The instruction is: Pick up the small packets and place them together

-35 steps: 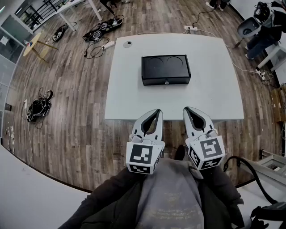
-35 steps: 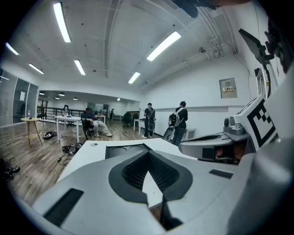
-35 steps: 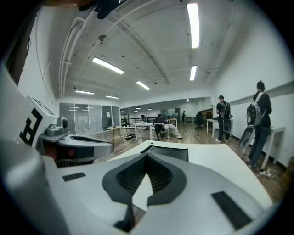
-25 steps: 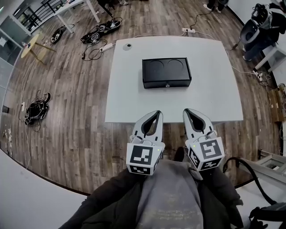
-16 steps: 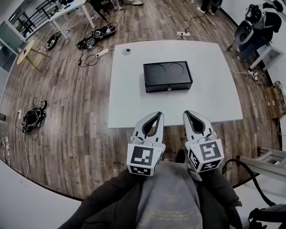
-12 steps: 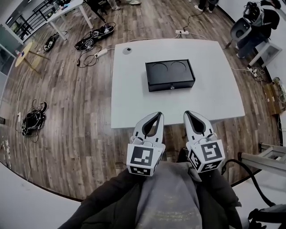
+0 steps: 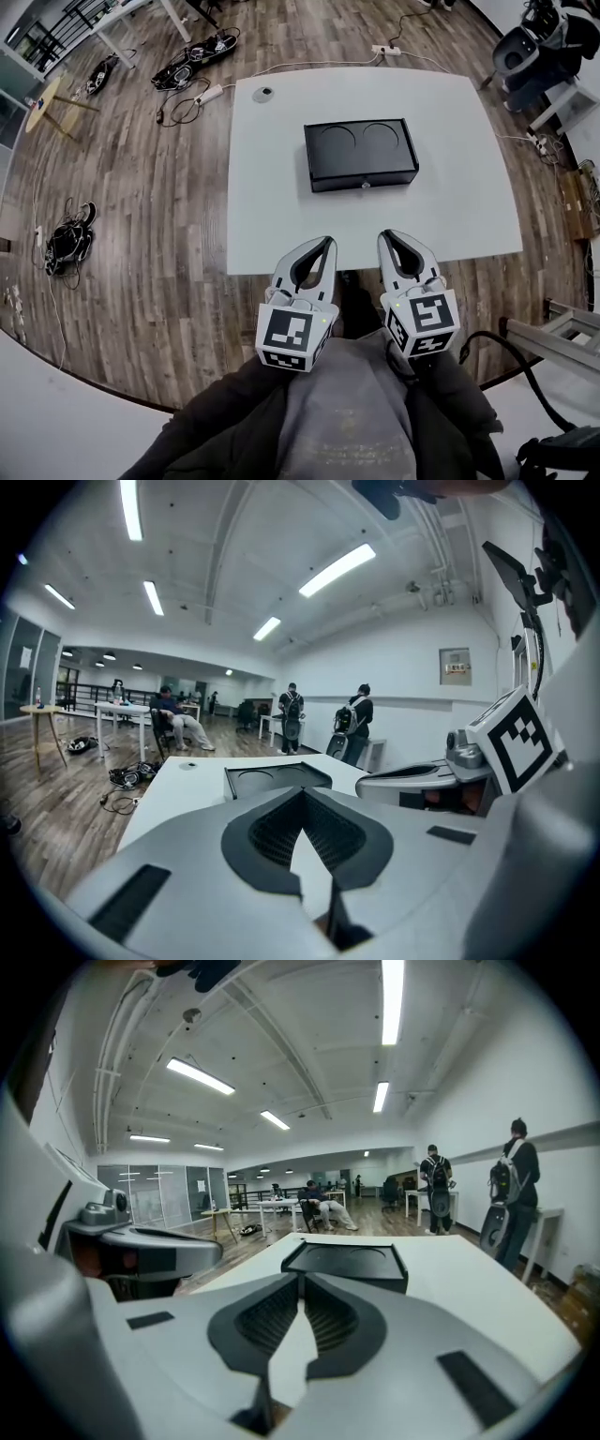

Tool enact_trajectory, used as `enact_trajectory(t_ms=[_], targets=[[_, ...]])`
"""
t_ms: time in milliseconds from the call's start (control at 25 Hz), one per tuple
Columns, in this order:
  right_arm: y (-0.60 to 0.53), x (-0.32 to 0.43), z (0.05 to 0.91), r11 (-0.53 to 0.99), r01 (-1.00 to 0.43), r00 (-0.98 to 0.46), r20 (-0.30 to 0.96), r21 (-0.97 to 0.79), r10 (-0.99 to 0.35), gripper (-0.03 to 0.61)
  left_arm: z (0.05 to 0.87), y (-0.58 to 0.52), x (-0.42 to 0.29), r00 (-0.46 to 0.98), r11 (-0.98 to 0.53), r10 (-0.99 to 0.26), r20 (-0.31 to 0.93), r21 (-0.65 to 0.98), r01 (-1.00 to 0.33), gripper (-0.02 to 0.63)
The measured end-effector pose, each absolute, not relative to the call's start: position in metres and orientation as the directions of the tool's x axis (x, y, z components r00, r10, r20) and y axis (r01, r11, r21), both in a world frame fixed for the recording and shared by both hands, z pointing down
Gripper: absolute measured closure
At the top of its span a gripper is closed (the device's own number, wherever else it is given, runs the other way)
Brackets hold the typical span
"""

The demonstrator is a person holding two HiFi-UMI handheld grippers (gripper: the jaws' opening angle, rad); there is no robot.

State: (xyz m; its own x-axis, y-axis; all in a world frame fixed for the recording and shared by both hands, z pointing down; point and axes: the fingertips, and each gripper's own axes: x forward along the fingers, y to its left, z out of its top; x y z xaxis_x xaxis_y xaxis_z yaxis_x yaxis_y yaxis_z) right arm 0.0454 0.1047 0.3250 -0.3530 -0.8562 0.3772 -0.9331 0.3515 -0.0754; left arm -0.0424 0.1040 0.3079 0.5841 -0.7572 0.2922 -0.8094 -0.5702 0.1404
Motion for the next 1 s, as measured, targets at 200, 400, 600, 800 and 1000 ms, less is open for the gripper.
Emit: enact_trajectory(t_ms=[200, 400, 600, 800, 1000], targets=[[0.053, 0.048, 0.354, 0.371, -0.92, -0.387, 0.426, -0.125, -0.818, 0.523, 0.316, 0.067, -0.042, 0.526, -0.526, -0.782, 0.335, 0.099, -0.845, 0.623], [0.015, 0.056, 0.392, 0.363, -0.919, -0.389, 0.512, -0.155, -0.766, 0.487, 0.337, 0.037, -0.033, 0.497, -0.499, -0.778, 0.384, 0.104, -0.86, 0.623], [-0.003, 0.056, 0.424, 0.345, -0.919, -0.389, 0.592, -0.192, -0.706, 0.477, 0.357, 0.021, -0.033, 0.487, -0.484, -0.759, 0.432, 0.126, -0.866, 0.623], [-0.018, 0.053, 0.443, 0.312, -0.92, -0.39, 0.623, -0.237, -0.678, 0.477, 0.369, 0.007, -0.039, 0.477, -0.471, -0.751, 0.457, 0.136, -0.872, 0.623], [-0.025, 0.053, 0.448, 0.272, -0.928, -0.372, 0.64, -0.253, -0.672, 0.477, 0.375, 0.005, -0.04, 0.482, -0.473, -0.735, 0.477, 0.149, -0.868, 0.623]])
